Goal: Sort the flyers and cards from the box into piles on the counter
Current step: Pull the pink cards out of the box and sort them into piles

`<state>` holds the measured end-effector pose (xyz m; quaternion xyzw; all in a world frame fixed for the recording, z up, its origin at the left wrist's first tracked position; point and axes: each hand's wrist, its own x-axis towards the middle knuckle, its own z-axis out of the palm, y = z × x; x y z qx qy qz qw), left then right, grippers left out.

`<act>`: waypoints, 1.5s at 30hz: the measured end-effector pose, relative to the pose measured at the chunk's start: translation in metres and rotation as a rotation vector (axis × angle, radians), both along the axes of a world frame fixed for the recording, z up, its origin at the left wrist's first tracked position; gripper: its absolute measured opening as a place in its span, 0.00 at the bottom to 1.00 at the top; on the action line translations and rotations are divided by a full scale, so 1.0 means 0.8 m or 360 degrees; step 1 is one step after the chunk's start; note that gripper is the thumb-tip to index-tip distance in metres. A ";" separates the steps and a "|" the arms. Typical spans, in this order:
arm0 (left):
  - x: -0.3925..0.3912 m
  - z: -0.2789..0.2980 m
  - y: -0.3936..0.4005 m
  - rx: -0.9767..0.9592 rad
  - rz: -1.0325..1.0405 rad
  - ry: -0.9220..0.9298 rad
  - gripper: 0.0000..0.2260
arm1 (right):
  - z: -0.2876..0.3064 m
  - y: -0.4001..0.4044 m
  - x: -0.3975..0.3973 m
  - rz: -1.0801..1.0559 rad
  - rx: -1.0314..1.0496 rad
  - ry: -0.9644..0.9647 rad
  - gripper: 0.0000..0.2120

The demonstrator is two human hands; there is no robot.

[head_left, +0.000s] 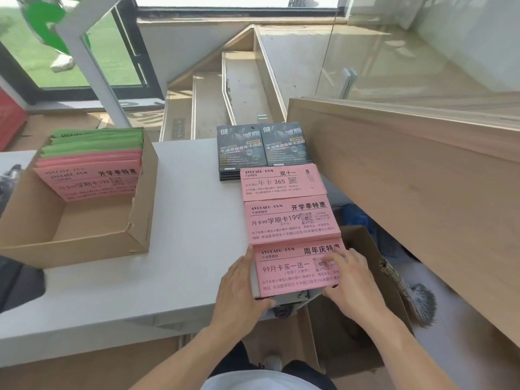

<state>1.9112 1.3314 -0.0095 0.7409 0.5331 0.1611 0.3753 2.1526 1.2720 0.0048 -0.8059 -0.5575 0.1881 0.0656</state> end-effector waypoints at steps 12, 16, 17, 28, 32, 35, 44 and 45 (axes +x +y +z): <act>-0.140 0.084 0.071 0.0335 0.0684 -0.0563 0.25 | 0.071 0.136 -0.201 0.0662 0.0294 0.0374 0.17; -0.244 0.101 0.160 0.0746 0.0790 -0.0378 0.22 | 0.087 0.224 -0.294 0.0849 0.0361 0.0405 0.20; -0.272 0.102 0.184 0.0807 0.0832 -0.0290 0.23 | 0.088 0.246 -0.316 0.0869 0.0386 0.0416 0.21; -0.417 0.082 0.365 0.0654 0.0289 0.0419 0.34 | 0.075 0.415 -0.427 0.0832 0.0526 -0.0016 0.22; -0.420 0.067 0.365 0.0733 0.0277 0.0393 0.34 | 0.061 0.409 -0.429 0.0780 0.0680 -0.0134 0.24; -0.420 0.067 0.361 0.0698 0.0313 0.0336 0.33 | 0.062 0.408 -0.430 0.0717 0.0859 -0.0245 0.21; -0.418 0.070 0.358 0.0708 0.0366 0.0268 0.33 | 0.065 0.411 -0.441 0.0908 0.0598 -0.0185 0.19; -0.419 0.069 0.358 0.0705 0.0379 0.0249 0.33 | 0.068 0.410 -0.440 0.0882 0.0654 -0.0145 0.19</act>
